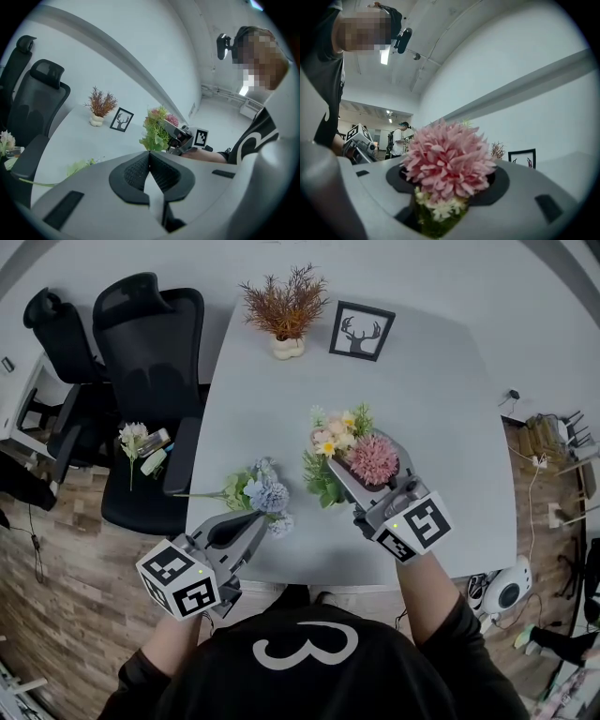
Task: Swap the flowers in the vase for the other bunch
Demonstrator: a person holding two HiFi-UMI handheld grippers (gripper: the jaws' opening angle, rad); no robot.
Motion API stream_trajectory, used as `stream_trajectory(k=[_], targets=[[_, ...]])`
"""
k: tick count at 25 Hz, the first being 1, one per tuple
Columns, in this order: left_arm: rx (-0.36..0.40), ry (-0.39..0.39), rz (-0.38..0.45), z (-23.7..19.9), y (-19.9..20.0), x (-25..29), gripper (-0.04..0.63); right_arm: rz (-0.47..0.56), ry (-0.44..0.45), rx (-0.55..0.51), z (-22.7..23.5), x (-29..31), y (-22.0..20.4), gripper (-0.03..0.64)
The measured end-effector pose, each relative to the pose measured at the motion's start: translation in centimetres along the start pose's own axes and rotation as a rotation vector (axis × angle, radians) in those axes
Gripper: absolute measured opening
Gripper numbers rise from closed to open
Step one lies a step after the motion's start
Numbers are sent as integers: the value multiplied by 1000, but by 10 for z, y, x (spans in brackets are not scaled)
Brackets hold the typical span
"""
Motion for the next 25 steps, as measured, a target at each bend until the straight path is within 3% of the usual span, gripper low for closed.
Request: stream_trajectory(k=[7,14,17,25], targets=[[6,2,31,2,0,-2,9,-21,16,-7,-3,-5,3,289],[15,-2,53,16,2,0,10,-76,41,-36,-9,-20,12,400],[25,-4,68,29,2,-1,10,-90,42,-32,-10,-34,20,439],[52,-15,122,90,-14,-13,10,-154,58,-40,-17,-85,51,449]])
Point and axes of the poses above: the fingertips, and each gripper's own axes: x forward along the fingers, z to its right, y out of its top, the point moved 6 cm from there along -x, backward along the fingers, and after that the axes turned 9 degrees about z, right-handed, at the moved point
